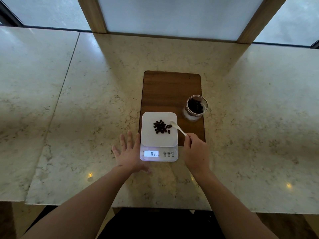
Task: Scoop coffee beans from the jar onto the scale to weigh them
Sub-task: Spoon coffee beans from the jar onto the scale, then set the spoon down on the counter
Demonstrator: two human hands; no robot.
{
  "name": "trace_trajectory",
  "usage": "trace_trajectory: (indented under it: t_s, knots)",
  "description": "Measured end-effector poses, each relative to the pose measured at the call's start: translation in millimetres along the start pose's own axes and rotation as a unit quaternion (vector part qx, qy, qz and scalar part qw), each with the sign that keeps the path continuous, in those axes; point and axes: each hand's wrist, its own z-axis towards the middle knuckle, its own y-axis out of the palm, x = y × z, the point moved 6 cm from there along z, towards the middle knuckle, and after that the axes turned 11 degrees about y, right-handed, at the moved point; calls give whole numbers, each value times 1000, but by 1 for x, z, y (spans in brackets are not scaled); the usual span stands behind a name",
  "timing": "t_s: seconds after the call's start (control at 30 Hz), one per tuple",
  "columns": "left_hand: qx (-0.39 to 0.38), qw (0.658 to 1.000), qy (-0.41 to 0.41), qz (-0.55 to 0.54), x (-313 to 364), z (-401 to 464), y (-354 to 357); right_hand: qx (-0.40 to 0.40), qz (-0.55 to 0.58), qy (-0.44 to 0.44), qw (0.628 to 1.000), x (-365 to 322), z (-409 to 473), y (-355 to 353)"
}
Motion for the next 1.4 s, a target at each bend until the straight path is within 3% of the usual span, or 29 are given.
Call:
trace_trajectory:
  t_s: [0.47,0.9,0.97,1.13,1.4]
  knots:
    - [16,1000,7,-10,-3,3,1,23,42,29,998,2,-4,7]
    - [0,1000,-18,-14,-18,-1,-2,-8,124,190,974,70,-14,-3]
    - [20,1000,19,1,6,13,-14,29,144,226,963,84,2,-26]
    - [-5,1000,-11,6,6,7,-9,38,166,294,941,107,14,-26]
    - [-10,1000,-16,3,9,-1,-3,2,144,295,945,110,47,-21]
